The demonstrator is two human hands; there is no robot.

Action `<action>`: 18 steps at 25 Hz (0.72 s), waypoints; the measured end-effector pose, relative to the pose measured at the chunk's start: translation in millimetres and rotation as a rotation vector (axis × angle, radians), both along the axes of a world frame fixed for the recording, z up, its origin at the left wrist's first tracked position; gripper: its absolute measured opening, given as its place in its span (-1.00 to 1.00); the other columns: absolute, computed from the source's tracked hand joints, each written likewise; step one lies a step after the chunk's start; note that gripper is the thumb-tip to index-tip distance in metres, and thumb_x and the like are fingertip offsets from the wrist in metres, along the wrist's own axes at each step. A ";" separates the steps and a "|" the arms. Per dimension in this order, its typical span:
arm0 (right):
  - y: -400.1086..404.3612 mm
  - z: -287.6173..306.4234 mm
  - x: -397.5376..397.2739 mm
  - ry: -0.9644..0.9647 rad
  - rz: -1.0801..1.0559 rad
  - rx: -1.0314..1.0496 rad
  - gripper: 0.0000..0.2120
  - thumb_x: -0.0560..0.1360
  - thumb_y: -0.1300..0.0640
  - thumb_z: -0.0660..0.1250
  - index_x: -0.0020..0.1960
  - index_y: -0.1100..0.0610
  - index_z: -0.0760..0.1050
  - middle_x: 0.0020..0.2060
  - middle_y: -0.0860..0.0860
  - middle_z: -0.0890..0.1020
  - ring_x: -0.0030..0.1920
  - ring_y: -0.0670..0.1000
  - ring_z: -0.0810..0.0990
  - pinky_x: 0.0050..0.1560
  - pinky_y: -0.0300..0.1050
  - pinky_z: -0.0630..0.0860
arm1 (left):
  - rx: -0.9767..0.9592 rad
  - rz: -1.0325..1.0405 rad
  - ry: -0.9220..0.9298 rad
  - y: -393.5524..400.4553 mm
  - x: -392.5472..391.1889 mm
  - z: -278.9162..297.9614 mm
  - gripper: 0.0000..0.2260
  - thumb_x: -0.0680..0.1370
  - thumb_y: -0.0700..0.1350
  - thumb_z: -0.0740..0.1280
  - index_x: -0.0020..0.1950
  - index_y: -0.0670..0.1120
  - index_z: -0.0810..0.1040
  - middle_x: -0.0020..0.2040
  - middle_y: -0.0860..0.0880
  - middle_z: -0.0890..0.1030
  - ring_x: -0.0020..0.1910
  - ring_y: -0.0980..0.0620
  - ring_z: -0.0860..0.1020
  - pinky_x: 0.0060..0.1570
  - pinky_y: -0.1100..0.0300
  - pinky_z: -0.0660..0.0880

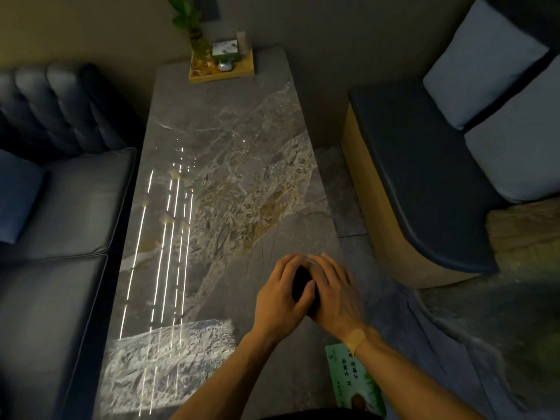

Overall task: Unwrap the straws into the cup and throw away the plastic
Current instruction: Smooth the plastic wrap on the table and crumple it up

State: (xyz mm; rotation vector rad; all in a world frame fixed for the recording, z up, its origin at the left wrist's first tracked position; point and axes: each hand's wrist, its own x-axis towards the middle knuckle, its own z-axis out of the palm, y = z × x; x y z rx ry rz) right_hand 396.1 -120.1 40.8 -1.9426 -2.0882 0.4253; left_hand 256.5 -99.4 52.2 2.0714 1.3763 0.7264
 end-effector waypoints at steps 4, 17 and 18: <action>1.7 -1.6 0.4 -0.048 0.035 -0.036 -0.30 0.36 -0.25 0.15 0.43 0.03 0.27 0.43 0.04 0.40 0.50 0.13 0.24 0.45 0.26 0.21 | -0.052 -0.033 -0.017 -5.0 -8.2 -3.0 -0.42 0.56 0.26 0.16 0.53 0.21 0.06 0.55 0.20 0.15 0.44 0.19 0.30 0.16 0.15 0.55; 6.9 -5.9 -7.5 -0.084 0.018 -0.085 -0.28 0.39 -0.29 0.13 0.45 0.04 0.23 0.49 0.07 0.31 0.54 0.15 0.11 0.50 0.26 0.05 | -0.020 -0.066 0.130 2.2 -18.4 -7.1 -0.38 0.54 0.38 0.08 0.50 0.34 -0.16 0.54 0.31 -0.02 0.50 0.24 0.12 0.38 0.13 0.33; 6.7 -5.6 -6.8 -0.079 0.015 -0.085 -0.25 0.38 -0.34 0.09 0.46 0.03 0.23 0.49 0.06 0.30 0.55 0.15 0.09 0.50 0.26 0.04 | -0.032 -0.054 0.105 1.9 -19.7 -6.5 -0.37 0.53 0.39 0.10 0.50 0.34 -0.14 0.54 0.33 -0.02 0.49 0.25 0.13 0.36 0.16 0.33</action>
